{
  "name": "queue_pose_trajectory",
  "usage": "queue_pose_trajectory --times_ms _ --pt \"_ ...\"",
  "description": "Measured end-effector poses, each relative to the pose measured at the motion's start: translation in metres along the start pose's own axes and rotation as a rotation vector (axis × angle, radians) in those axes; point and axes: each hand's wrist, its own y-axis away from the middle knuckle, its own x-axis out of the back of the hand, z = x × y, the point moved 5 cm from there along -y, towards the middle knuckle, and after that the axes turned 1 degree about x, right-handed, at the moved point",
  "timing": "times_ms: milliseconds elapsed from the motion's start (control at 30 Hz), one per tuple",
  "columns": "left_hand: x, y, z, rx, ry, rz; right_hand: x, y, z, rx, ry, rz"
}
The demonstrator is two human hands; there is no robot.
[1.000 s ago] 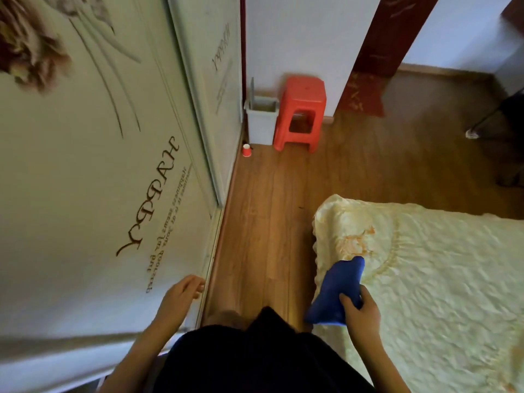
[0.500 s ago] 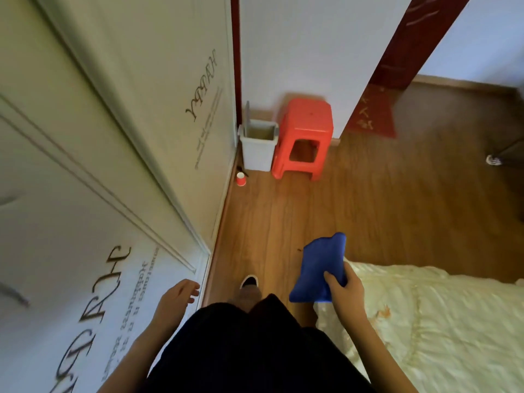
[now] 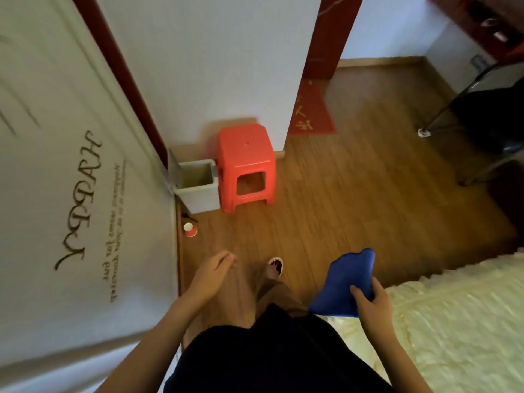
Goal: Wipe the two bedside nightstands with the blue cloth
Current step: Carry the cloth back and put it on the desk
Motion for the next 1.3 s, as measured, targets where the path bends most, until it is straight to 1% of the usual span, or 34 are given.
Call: queue_pose_trajectory --times_ms 67,200,300,400,500,633,733,800,1000,1033,1200,1300 --pt "-0.003 -0.044 0.021 0.005 -0.021 -0.028 -0.005 -0.042 -0.009 -0.043 -0.014 0.028" --pt "0.004 -0.128 0.069 0.039 -0.023 0.000 -0.009 -0.129 -0.045 -0.102 -0.055 0.087" --pt "0.018 -0.182 0.111 0.046 -0.064 0.045 -0.012 -0.191 -0.094 -0.065 -0.108 0.100" --pt "0.032 -0.234 0.143 0.054 -0.120 0.044 -0.014 -0.248 -0.144 -0.042 -0.167 0.086" --pt "0.046 -0.285 0.166 0.087 -0.111 0.067 -0.015 -0.300 -0.184 -0.032 -0.223 0.060" --pt "0.047 -0.370 0.187 0.111 -0.164 0.039 -0.018 -0.374 -0.218 -0.044 -0.261 0.060" --pt "0.038 -0.434 0.233 0.065 -0.124 0.045 -0.014 -0.434 -0.234 -0.075 -0.274 0.096" --pt "0.028 -0.481 0.271 0.033 -0.122 0.000 -0.006 -0.473 -0.246 -0.104 -0.285 0.130" --pt "-0.011 -0.602 0.425 -0.211 -0.248 -0.200 0.049 -0.555 -0.276 -0.191 -0.272 0.336" --pt "-0.020 -0.620 0.449 -0.226 -0.255 -0.236 0.059 -0.565 -0.280 -0.204 -0.265 0.367" --pt "-0.076 -0.701 0.536 -0.202 -0.289 -0.389 0.108 -0.615 -0.285 -0.279 -0.266 0.497" --pt "-0.120 -0.734 0.585 -0.183 -0.280 -0.440 0.137 -0.656 -0.276 -0.346 -0.266 0.553"
